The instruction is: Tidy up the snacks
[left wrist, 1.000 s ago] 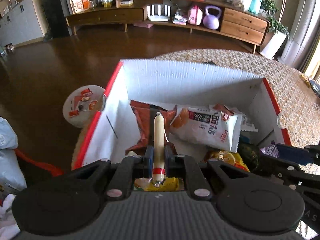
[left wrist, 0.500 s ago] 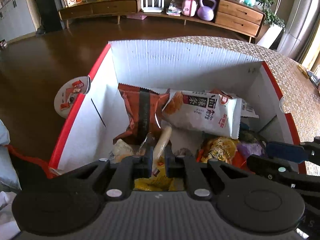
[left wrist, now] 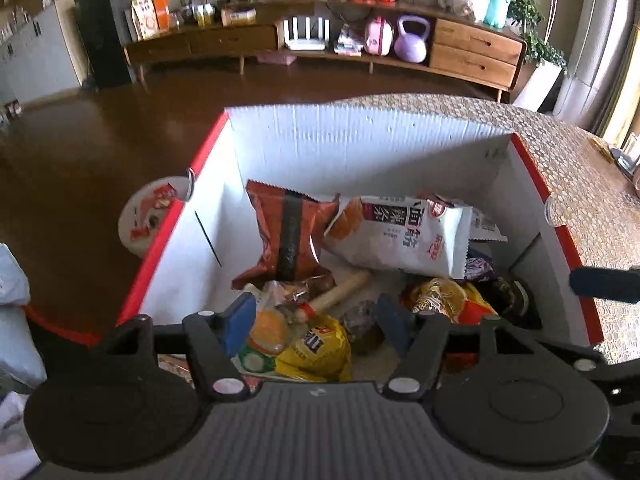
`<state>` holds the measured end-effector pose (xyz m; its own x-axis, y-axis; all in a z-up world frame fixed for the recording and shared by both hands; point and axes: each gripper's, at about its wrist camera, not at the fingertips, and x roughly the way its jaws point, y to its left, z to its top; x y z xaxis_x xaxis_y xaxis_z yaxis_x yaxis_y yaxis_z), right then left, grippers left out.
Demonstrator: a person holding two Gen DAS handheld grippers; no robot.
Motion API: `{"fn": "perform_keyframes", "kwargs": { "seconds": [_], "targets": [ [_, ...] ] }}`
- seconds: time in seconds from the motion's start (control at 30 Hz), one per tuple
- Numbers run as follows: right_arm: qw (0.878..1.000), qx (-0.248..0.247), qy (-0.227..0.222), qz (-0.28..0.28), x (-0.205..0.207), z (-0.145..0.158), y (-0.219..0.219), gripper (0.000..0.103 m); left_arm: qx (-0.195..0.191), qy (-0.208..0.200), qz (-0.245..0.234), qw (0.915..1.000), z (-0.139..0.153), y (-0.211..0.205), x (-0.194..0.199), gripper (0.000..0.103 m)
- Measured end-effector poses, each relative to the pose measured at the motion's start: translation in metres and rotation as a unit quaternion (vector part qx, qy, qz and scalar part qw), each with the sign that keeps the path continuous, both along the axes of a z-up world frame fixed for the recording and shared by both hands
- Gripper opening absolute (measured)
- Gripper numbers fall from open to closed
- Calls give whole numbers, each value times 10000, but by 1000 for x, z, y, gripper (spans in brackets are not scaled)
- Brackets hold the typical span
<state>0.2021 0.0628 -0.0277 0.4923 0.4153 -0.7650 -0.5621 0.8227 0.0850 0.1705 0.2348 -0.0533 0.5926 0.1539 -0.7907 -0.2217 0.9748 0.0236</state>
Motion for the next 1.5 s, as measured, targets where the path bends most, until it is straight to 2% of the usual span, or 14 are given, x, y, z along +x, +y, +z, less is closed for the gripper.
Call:
{"fn": "perform_keyframes", "kwargs": {
  "seconds": [0.13, 0.23, 0.33, 0.43, 0.53, 0.73, 1.13, 1.5],
  "targets": [
    [9996, 260, -55, 36, -5, 11, -12, 92, -79, -112, 18, 9999, 9, -1, -9, 68],
    [9990, 420, -139, 16, -10, 18, -22, 96, -75, -252, 9, 9997, 17, -4, -18, 81],
    [9984, 525, -212, -38, -15, 24, -30, 102, -80, -361, -78, 9993, 24, -8, -26, 82],
    [9977, 616, -296, -26, -22, 31, -38, 103, -15, -473, -110, 9988, 31, -14, -34, 83],
    [9968, 684, -410, -2, -29, 36, -43, 103, -34, -607, -136, 9981, 39, -19, -44, 92],
    [9946, 772, -690, 41, -42, 48, -52, 103, -13, -851, -220, 9961, 53, -29, -64, 101],
    [9871, 1047, -1208, 49, -68, 66, -68, 103, 111, -1225, -240, 9921, 74, -49, -102, 101],
    [9842, 1102, -1388, 37, -81, 72, -72, 103, 173, -1470, -224, 9887, 88, -59, -119, 101]
  ]
}}
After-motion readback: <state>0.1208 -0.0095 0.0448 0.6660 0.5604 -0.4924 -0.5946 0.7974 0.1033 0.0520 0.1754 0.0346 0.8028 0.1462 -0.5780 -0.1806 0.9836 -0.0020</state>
